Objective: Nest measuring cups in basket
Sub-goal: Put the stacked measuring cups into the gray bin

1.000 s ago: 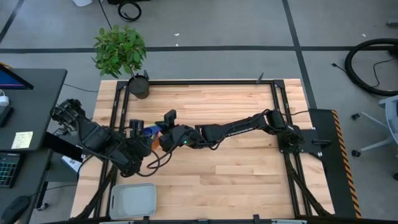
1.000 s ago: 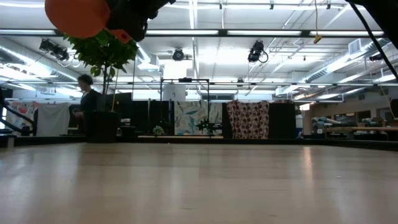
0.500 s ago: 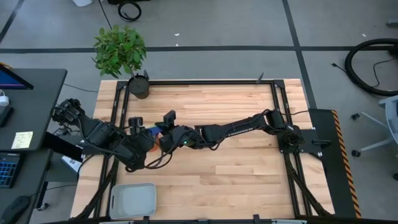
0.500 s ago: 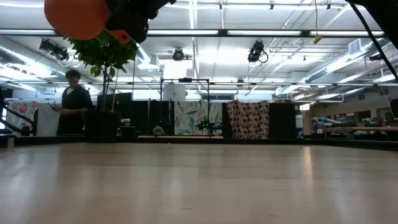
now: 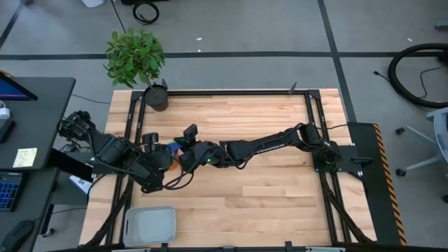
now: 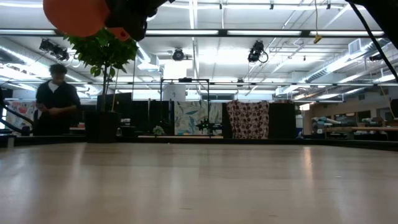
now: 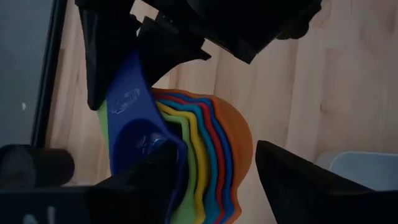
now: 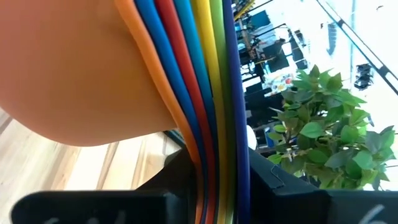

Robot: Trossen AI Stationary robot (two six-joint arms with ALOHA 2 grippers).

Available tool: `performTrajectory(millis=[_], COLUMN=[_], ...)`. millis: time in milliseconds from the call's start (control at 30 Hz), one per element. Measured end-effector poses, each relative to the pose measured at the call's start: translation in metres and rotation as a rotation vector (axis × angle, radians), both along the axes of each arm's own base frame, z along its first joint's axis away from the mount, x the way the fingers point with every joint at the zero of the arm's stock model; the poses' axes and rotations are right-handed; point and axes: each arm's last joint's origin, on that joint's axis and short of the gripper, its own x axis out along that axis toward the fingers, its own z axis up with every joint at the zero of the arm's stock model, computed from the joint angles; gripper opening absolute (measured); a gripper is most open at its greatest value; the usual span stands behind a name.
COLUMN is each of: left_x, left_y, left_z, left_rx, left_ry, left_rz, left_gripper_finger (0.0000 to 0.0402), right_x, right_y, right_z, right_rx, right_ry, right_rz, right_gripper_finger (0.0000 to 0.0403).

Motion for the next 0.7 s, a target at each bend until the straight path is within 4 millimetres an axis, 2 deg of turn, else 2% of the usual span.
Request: performTrajectory(millis=[567,700], left_x=[-0.001,-0.001], left_y=[0.001,0.0], left_z=[0.0,-0.01], left_rx=[-0.004,0.026], left_ry=[0.013,0.041], left_rz=[0.008,0.009], left_gripper_finger=[0.0222,0.0222], right_x=[0.002,0.002], right_y=[0.0,0.0], right_z=[0.006,0.004], right_rx=[-0.037,-0.034], right_ry=[-0.044,-0.036], right_rz=[0.013,0.026], right_gripper_finger=[0.0085,0.0085])
